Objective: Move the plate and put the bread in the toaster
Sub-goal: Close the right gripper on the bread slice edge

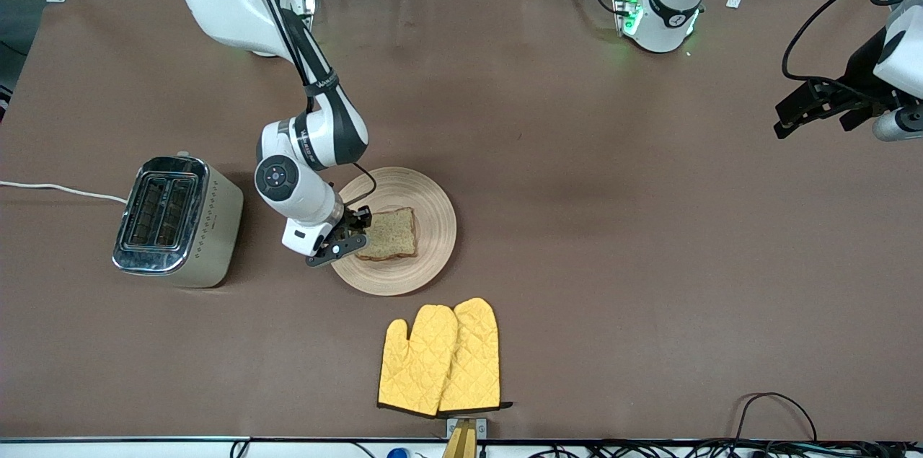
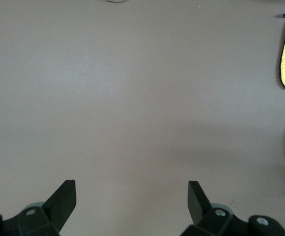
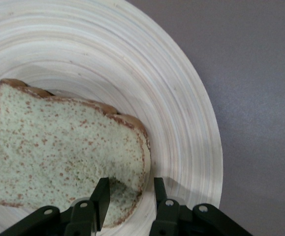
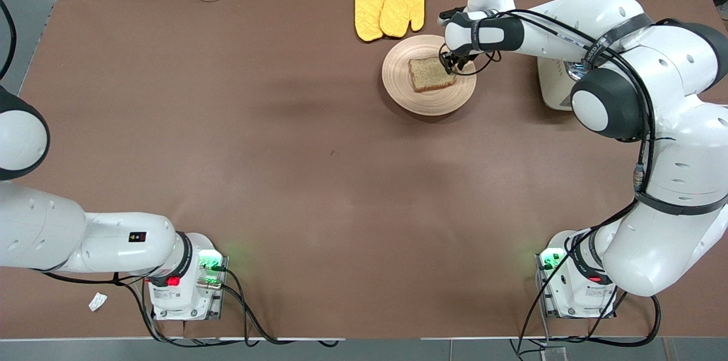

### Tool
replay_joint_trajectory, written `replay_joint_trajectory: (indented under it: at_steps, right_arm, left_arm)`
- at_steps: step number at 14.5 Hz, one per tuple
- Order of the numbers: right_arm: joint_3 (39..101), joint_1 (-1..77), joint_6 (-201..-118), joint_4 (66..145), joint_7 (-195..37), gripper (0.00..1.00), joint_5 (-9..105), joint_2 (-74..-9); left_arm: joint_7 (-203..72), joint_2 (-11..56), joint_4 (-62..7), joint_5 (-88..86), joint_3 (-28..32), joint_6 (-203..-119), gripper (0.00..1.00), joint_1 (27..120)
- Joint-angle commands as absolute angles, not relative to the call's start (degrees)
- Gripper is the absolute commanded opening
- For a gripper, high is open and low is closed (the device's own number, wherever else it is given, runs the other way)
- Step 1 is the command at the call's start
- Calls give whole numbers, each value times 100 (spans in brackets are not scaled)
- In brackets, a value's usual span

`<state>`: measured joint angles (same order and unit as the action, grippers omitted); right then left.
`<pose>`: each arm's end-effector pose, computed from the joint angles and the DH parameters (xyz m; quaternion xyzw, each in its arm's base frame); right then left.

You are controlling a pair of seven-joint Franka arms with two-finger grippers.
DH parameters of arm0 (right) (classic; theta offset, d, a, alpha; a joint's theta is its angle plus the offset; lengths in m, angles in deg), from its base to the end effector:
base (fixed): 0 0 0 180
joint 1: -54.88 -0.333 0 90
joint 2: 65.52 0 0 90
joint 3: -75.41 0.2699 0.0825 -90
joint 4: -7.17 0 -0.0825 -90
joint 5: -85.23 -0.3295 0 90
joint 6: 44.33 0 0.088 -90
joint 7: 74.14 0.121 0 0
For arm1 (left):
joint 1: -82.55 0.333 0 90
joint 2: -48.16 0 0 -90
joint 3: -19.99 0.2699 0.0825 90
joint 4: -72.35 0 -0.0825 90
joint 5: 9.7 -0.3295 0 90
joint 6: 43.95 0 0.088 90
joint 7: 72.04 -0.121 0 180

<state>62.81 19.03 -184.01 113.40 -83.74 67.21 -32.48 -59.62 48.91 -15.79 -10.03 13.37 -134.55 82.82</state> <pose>0.5338 0.2386 0.2054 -0.9817 -0.1846 -0.0100 0.0452 0.4960 -0.0549 0.5855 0.9982 0.0530 0.0282 0.0010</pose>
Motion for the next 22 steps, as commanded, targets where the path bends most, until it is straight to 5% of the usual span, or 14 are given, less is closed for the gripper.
replay_joint_trajectory:
  at_steps: [1,7,15,22]
  right_arm:
    - [6258,1796,-18671,11510,-8267,44,6809,-3230]
    - [6249,1770,-18672,11510,-8276,44,6809,-3230]
    - [6249,1770,-18672,11510,-8267,3,6809,-3230]
    - [6267,1779,-18593,11440,-8066,0,6809,-3239]
  left_arm:
    - [-6018,4895,-1457,-1023,1366,-13360,100,8342]
    - [-6009,4869,-1369,-1251,1375,-13316,100,8351]
    - [-6009,4851,-1387,-1252,1358,-13290,100,8316]
    - [-6018,4772,-1387,-1252,1349,-13289,100,8351]
